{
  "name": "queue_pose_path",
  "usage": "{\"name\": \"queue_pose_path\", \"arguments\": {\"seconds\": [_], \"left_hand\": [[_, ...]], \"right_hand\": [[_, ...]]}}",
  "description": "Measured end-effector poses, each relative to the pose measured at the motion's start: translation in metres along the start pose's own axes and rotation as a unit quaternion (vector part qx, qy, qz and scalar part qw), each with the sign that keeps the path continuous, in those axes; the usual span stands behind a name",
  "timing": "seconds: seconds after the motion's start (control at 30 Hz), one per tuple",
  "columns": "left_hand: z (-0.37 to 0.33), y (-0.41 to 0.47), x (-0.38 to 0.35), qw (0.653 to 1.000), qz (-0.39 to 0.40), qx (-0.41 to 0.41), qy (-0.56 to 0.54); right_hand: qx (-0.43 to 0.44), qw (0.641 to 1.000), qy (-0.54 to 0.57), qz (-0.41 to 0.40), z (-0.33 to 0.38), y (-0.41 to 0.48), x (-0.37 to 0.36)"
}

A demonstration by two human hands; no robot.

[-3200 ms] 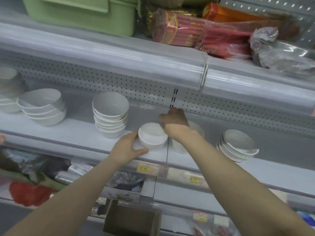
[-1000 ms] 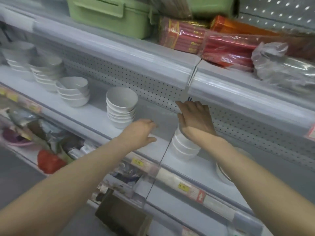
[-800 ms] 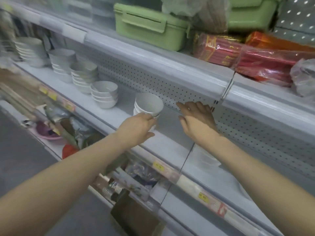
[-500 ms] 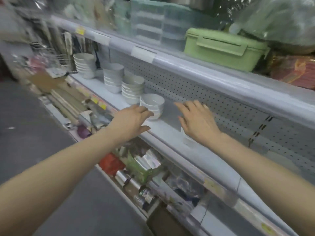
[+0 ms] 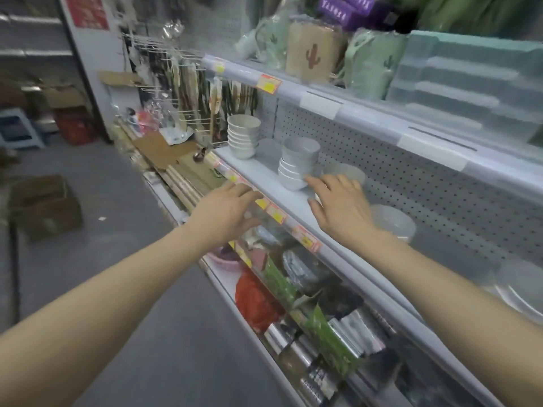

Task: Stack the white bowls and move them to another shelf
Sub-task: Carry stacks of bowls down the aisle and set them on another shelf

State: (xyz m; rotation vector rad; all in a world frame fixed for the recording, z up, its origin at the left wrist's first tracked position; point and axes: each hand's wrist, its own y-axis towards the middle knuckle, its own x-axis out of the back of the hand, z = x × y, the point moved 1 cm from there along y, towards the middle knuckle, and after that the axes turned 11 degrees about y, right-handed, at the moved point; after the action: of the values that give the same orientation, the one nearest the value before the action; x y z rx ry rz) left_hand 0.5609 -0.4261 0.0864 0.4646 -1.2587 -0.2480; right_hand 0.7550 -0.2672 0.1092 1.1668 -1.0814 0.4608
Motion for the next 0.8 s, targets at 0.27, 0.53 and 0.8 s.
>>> {"name": "queue_pose_path", "arguments": {"seconds": [0.27,0.53,0.8], "left_hand": [[0.094,0.038,-0.083,0.999,0.030,0.012,-0.009],[0.200,0.114,-0.168,0.998,0.054,0.028,-0.020],[0.284,0.171,-0.253,0.978,0.094,0.112,-0.152]], "right_hand": [[-0.008,0.999,0.048,-0.017,0.011,0.106,-0.086],[-0.018,0.997,0.073,-0.004,0.007,0.221,-0.178],[-0.127,0.971,0.201,0.010,0.000,0.294,-0.247]]}}
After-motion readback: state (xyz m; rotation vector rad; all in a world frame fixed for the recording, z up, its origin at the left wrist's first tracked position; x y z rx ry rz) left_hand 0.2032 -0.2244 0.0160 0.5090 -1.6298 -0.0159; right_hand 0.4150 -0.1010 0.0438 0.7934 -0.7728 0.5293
